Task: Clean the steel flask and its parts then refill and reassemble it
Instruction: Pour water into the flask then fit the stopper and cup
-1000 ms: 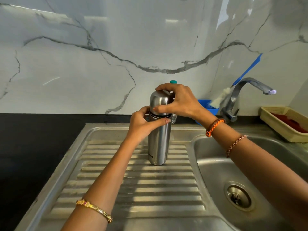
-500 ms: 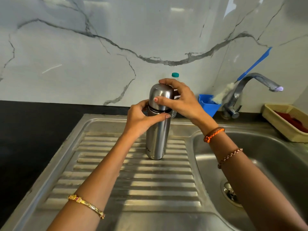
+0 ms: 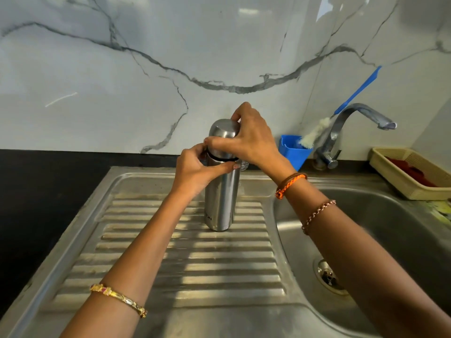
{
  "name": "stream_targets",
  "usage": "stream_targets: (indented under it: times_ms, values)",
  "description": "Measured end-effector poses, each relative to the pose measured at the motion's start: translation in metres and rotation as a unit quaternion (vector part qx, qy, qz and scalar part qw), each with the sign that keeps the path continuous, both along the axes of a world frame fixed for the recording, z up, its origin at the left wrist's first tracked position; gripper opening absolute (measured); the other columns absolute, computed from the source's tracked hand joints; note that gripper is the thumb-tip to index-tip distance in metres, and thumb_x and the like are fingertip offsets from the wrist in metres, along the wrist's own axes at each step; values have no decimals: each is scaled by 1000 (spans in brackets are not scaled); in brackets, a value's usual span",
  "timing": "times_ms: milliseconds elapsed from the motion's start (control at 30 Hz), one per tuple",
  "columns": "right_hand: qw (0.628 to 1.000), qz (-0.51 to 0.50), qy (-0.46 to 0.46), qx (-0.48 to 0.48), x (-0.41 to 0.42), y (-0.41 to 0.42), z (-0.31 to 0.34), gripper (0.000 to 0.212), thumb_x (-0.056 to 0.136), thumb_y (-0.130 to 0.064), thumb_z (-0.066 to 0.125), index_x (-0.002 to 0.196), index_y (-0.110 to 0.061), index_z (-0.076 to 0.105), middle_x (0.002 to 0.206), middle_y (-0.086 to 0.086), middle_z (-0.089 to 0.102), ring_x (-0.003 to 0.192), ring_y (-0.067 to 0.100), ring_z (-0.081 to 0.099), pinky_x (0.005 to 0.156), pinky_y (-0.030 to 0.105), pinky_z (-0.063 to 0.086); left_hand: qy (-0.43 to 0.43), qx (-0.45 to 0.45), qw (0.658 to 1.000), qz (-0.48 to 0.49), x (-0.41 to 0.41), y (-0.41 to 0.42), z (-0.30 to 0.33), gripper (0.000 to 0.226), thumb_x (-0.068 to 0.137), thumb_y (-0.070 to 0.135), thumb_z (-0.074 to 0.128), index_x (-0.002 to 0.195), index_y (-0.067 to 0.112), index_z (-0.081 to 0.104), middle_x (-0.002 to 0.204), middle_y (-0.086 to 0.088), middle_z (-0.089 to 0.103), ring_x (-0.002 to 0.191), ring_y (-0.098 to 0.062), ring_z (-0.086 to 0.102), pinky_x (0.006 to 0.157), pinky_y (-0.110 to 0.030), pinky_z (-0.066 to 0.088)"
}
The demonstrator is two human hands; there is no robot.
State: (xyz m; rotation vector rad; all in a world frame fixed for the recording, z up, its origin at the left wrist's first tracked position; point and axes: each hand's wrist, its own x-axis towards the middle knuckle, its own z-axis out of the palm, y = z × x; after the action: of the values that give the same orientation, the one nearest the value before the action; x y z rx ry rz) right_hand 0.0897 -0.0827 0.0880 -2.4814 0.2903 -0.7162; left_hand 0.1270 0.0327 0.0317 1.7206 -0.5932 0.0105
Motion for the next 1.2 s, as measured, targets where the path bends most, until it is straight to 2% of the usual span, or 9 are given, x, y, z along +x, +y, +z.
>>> stream_targets:
  times_ms: [67, 167, 267, 400, 533, 700, 800, 1000, 1200]
  values:
    - [999, 21, 33, 13, 0, -3, 3, 63, 62, -52, 78, 102, -17, 43, 105, 3, 50, 92, 16, 50, 69, 24, 41, 5, -4, 1000, -6, -2, -1, -2, 33, 60, 23, 86, 84, 22, 62, 76, 14, 63, 69, 6, 60, 59, -4, 43]
    - [958, 171, 132, 191, -8, -16, 22, 66, 74, -26, 77, 130, -16, 44, 127, 2, 48, 114, 11, 46, 89, 18, 42, 5, -5, 1000, -12, -2, -4, -2, 41, 61, 23, 85, 96, 16, 66, 82, 12, 66, 77, 1, 61, 61, -4, 44]
    - [931, 253, 146, 220, -12, -25, 35, 52, 74, -2, 70, 122, -13, 56, 115, 2, 59, 106, 7, 54, 88, 12, 44, -4, 0, 1000, -16, -1, -3, 1, 44, 60, 26, 85, 99, 16, 66, 85, 12, 67, 79, 1, 61, 62, -5, 44]
    - [974, 126, 99, 157, -5, -16, 42, 33, 67, -28, 82, 95, -18, 68, 82, -7, 65, 82, 7, 60, 71, 17, 49, -27, -5, 1000, -4, -2, -6, 5, 45, 60, 24, 86, 98, 11, 66, 81, 14, 65, 69, 8, 60, 59, -3, 42]
    - [998, -8, 57, 26, 7, 4, 24, 51, 67, -60, 70, 88, -16, 55, 76, -8, 55, 78, 13, 55, 69, 30, 45, -36, 2, 999, 17, -2, -4, 0, 43, 61, 25, 85, 96, 9, 65, 78, 13, 63, 71, 3, 58, 58, -2, 40]
    - [934, 217, 158, 236, -12, -20, 28, 69, 69, -27, 75, 130, -12, 46, 117, -1, 54, 111, 10, 51, 92, 17, 43, -34, 12, 999, 5, -3, -2, 0, 45, 61, 27, 85, 98, 11, 67, 80, 12, 64, 73, 3, 59, 58, -2, 40]
    - [935, 233, 123, 238, -19, -27, 29, 62, 72, -4, 72, 130, -7, 49, 115, 2, 57, 109, 12, 53, 92, 18, 43, -32, 11, 999, 2, -3, -3, 2, 45, 60, 27, 85, 98, 12, 67, 80, 12, 65, 74, 2, 58, 58, -2, 41]
    - [987, 62, 9, 149, -8, -3, 9, 55, 63, -34, 83, 106, -19, 52, 89, -5, 57, 79, 8, 55, 67, 20, 49, -16, 3, 1000, 9, -4, 0, 2, 39, 61, 24, 85, 92, 16, 63, 79, 13, 63, 75, 3, 59, 60, -3, 43]
    - [925, 227, 121, 281, -14, -23, 28, 73, 63, -11, 70, 132, -11, 47, 121, 3, 54, 116, 13, 50, 97, 20, 39, -23, 0, 1000, 13, -5, -2, 2, 43, 59, 25, 86, 96, 15, 66, 81, 16, 64, 72, 5, 58, 59, -2, 41]
